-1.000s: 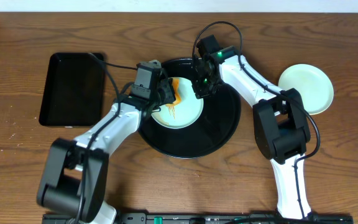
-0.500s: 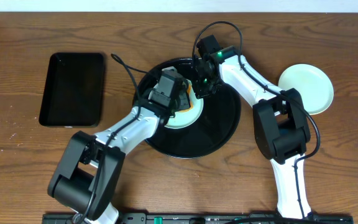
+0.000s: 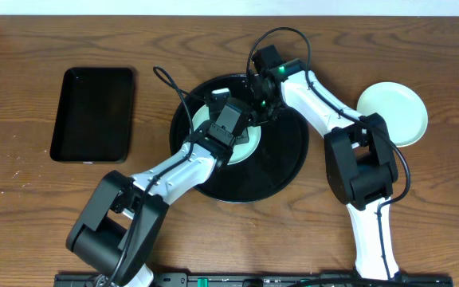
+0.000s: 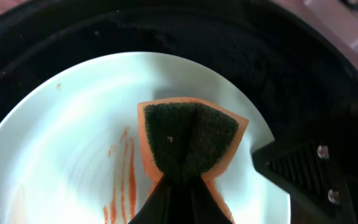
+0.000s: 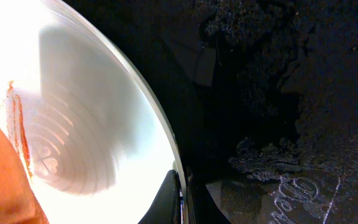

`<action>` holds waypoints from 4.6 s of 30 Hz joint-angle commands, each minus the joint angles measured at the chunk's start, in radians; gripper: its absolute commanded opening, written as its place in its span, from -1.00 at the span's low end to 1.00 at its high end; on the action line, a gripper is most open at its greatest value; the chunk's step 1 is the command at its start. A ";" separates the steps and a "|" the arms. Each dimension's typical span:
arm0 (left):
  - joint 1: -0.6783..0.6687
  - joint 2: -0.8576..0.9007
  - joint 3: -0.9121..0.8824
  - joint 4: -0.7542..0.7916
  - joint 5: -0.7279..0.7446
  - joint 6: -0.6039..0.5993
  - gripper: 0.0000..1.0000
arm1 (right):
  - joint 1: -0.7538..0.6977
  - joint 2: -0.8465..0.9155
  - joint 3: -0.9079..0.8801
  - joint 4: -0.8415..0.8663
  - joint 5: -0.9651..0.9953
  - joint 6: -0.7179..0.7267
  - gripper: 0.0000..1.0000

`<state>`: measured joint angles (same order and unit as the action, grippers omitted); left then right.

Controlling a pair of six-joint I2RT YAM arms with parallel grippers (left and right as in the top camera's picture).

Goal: Clean dirty plates on tray and stack at the side
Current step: 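Lower the sponge onto the white plate and scrub with the left gripper, then keep scrubbing the white plate's sauce streak with the left-held sponge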

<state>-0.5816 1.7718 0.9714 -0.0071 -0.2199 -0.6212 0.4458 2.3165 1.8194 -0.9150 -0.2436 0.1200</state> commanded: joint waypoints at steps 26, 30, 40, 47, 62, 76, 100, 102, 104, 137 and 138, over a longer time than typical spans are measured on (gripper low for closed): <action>0.005 0.059 -0.004 -0.157 -0.253 0.207 -0.85 | 0.021 0.063 -0.024 -0.009 0.011 -0.020 -0.97; 0.005 -0.010 0.011 -0.127 -0.253 0.210 -0.85 | 0.021 0.063 -0.026 -0.010 0.011 -0.021 -0.97; 0.005 -0.129 0.011 -0.080 -0.174 0.158 -0.85 | 0.021 0.063 -0.028 -0.004 0.011 -0.020 -0.97; 0.005 -0.006 0.010 0.040 0.046 0.107 -0.85 | 0.021 0.063 -0.028 -0.004 0.011 -0.020 -0.97; 0.108 0.119 0.010 0.105 0.053 0.063 -0.85 | 0.021 0.063 -0.028 -0.005 0.011 -0.020 -0.97; 0.219 0.035 0.010 -0.060 0.043 0.184 -0.85 | 0.021 0.063 -0.028 -0.008 0.011 -0.020 -0.97; 0.216 0.042 0.007 -0.013 0.446 -0.035 -0.85 | 0.021 0.063 -0.028 -0.004 0.011 -0.020 -0.98; 0.216 0.060 0.007 -0.014 0.448 -0.035 -0.85 | 0.021 0.063 -0.028 -0.004 0.011 -0.020 -0.97; 0.216 0.065 0.007 -0.014 0.448 -0.035 -0.85 | 0.021 0.063 -0.028 -0.004 0.011 -0.021 -0.97; 0.216 -0.227 0.003 -0.283 0.085 0.153 -0.85 | 0.021 0.063 -0.029 0.001 0.011 -0.020 -0.97; 0.216 -0.220 -0.002 -0.284 0.117 0.117 -0.85 | 0.021 0.063 -0.029 0.000 0.011 -0.020 -0.97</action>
<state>-0.3656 1.5269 0.9874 -0.2874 -0.2699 -0.4454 0.4625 2.3234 1.8179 -0.9062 -0.2951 0.1200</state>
